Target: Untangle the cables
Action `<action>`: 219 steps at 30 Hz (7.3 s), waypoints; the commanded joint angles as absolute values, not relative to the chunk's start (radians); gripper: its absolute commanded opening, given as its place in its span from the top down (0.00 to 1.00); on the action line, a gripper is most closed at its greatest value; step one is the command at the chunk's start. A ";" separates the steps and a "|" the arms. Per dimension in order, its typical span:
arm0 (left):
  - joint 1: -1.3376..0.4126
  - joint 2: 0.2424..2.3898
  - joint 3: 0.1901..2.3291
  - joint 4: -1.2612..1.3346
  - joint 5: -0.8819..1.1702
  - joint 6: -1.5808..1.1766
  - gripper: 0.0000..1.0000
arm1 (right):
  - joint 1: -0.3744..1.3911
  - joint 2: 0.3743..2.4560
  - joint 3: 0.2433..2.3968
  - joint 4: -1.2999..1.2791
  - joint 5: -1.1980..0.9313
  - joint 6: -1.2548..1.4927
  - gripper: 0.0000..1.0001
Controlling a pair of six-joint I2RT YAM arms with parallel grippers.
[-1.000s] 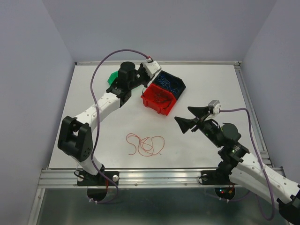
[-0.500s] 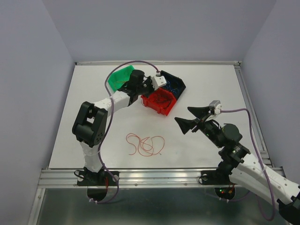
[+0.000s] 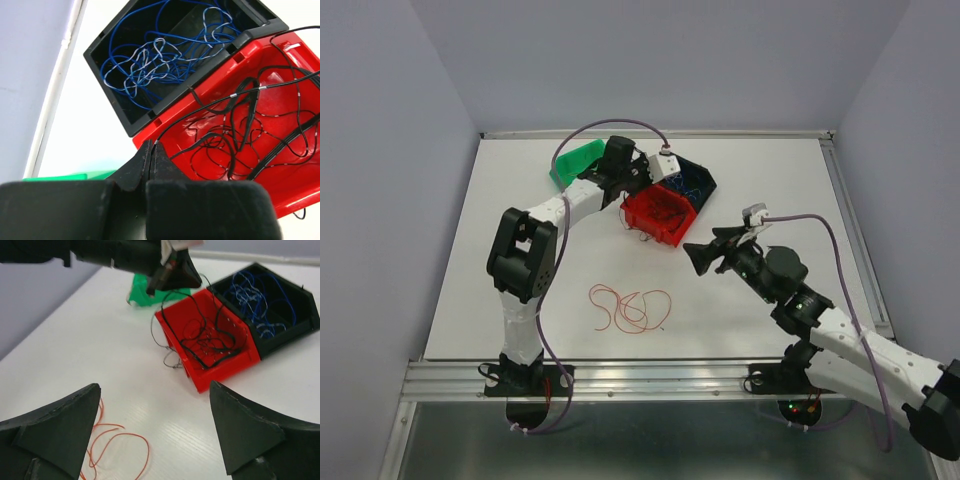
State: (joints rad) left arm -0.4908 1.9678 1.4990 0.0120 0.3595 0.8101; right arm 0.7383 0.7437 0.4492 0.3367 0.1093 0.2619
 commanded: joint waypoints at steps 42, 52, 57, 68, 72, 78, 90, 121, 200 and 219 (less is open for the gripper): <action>-0.531 1.942 2.372 -0.861 0.424 0.479 1.00 | 0.735 1.048 0.474 0.696 0.345 0.328 0.28; -0.569 1.842 2.198 -0.683 0.377 0.541 1.00 | 0.736 1.031 0.457 0.712 0.347 0.331 0.29; -0.572 1.905 2.180 -0.614 0.393 0.626 1.00 | 0.735 1.002 0.439 0.715 0.341 0.327 0.29; -0.572 1.902 1.917 -0.378 0.459 0.805 1.00 | 0.735 0.919 0.400 0.713 0.351 0.316 0.29; -0.568 1.856 1.727 -0.193 0.462 0.837 1.00 | 0.735 0.900 0.391 0.712 0.348 0.313 0.29; -0.526 1.859 1.600 -0.052 0.527 0.856 1.00 | 0.735 0.882 0.383 0.709 0.345 0.310 0.29; -0.417 1.907 1.559 -0.080 0.588 0.965 1.00 | 0.735 0.929 0.442 0.628 0.354 0.313 0.29; -0.488 1.954 1.566 -0.229 0.542 1.011 1.00 | 0.640 1.585 0.851 0.684 0.104 0.009 0.42; -0.529 1.405 1.084 -0.363 0.468 0.871 0.30 | 0.508 1.642 1.005 0.546 -0.104 0.367 0.09; -0.672 1.120 0.724 -0.419 0.601 1.331 0.01 | 0.508 1.151 0.635 0.526 -0.054 0.387 0.00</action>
